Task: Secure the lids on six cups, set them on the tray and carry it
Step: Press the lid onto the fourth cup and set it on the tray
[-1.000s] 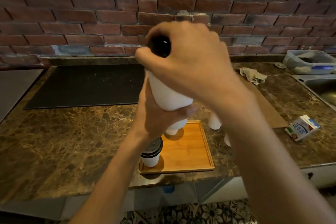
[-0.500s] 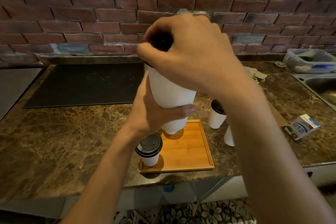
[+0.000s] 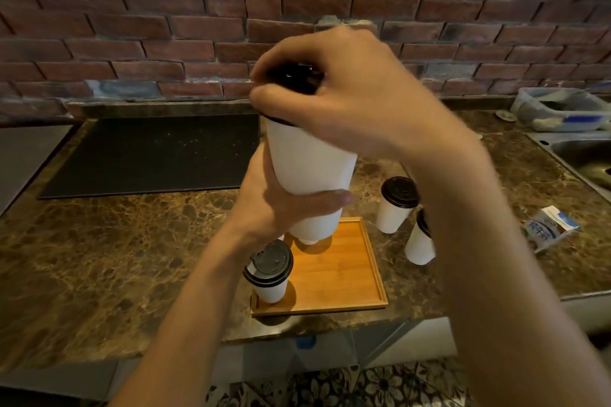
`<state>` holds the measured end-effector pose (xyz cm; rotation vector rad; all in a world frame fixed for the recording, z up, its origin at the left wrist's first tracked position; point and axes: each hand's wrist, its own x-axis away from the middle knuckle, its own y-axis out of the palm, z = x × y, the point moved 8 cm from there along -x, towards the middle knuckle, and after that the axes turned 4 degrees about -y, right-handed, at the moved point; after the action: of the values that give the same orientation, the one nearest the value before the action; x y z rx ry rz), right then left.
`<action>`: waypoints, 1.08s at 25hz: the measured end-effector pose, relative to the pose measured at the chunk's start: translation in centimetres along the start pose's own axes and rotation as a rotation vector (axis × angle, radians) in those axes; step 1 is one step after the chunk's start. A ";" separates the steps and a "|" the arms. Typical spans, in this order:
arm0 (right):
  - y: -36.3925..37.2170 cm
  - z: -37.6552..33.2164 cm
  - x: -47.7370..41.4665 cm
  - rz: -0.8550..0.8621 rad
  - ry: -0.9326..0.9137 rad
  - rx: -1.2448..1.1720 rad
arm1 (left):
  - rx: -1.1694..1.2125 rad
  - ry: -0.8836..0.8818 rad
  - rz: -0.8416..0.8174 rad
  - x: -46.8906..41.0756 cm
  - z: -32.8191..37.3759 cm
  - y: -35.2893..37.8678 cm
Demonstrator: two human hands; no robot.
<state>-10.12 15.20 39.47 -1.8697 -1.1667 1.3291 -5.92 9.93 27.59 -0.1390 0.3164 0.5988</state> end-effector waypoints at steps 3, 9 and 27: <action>-1.2 -0.1 0.6 -0.149 -0.129 -0.421 | 0.005 0.003 -0.067 -0.1 -0.1 0.4; -0.1 -0.3 0.6 0.236 0.123 0.343 | -0.080 0.050 -0.009 0.0 0.3 0.9; -1.8 -0.7 1.3 -0.119 -0.046 -0.190 | -0.020 -0.005 -0.126 0.1 0.5 1.6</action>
<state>-9.89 17.23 40.55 -1.8754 -1.4490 1.2381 -6.66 11.34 27.94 -0.1757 0.2947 0.4772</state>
